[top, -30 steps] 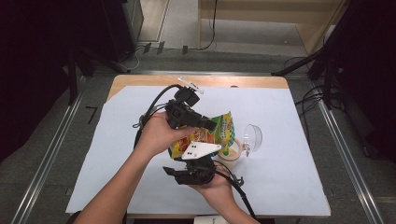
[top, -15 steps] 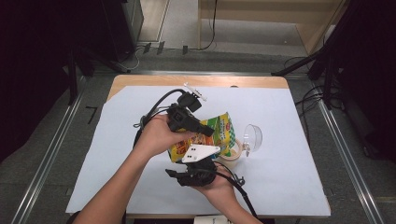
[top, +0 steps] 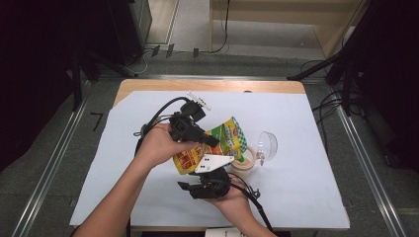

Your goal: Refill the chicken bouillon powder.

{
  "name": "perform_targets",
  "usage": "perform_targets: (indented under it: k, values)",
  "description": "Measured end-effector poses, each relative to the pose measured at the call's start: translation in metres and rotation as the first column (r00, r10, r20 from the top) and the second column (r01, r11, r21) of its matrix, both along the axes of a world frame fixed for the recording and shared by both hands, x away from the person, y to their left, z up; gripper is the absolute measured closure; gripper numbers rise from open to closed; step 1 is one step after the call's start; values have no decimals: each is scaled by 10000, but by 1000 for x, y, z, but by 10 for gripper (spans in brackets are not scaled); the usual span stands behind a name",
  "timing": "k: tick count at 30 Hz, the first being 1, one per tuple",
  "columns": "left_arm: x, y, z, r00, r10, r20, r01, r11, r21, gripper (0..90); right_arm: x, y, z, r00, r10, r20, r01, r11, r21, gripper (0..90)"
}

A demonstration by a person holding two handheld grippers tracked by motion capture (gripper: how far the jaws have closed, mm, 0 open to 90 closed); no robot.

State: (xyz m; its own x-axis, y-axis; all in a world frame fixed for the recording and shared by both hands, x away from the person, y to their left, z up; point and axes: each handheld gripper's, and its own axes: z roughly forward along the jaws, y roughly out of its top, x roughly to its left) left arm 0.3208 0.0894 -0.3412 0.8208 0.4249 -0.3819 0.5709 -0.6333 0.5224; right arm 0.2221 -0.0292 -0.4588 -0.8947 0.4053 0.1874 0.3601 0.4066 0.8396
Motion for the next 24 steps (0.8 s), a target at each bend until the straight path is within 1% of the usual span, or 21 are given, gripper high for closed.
perform_targets:
  k: [1,3,5,8,16,18,20,21,22,24]
  values:
    - [0,0,0,10000,2,11,-2,10000,-23,887,0,0,0,10000,-8,73,8,10000,-43,517]
    - [-1,1,0,10000,-46,28,46,10000,1,887,-1,0,-1,10000,11,75,-10,9999,-116,516]
    - [-2,2,-1,9999,-103,138,103,9999,32,888,-1,0,-2,9999,-10,116,11,9999,-108,515]
    - [-3,5,-1,9997,-143,176,142,9999,33,888,-1,-1,-3,10000,-66,72,67,9999,-131,514]
    - [-4,14,-5,10000,-26,47,27,10000,-63,887,-2,-1,-6,10000,-45,89,47,9998,-217,513]
    - [-4,17,-5,10000,40,39,-40,9999,-122,888,-1,-2,-6,9999,-93,85,95,9996,-276,514]
    - [-3,18,-6,10000,55,45,-54,9999,-114,888,0,-3,-7,9999,-163,15,163,9996,-225,515]
    - [-2,19,-7,10000,29,16,-29,9999,-98,887,0,-3,-8,9997,-213,68,215,9995,-245,512]
    - [-2,20,-8,10000,-1,66,2,9999,-129,887,1,-4,-8,9997,-229,46,230,9994,-247,513]
    - [-2,22,-10,10000,-63,27,63,9996,-263,887,2,-6,-9,9995,-311,-30,310,9993,-207,516]
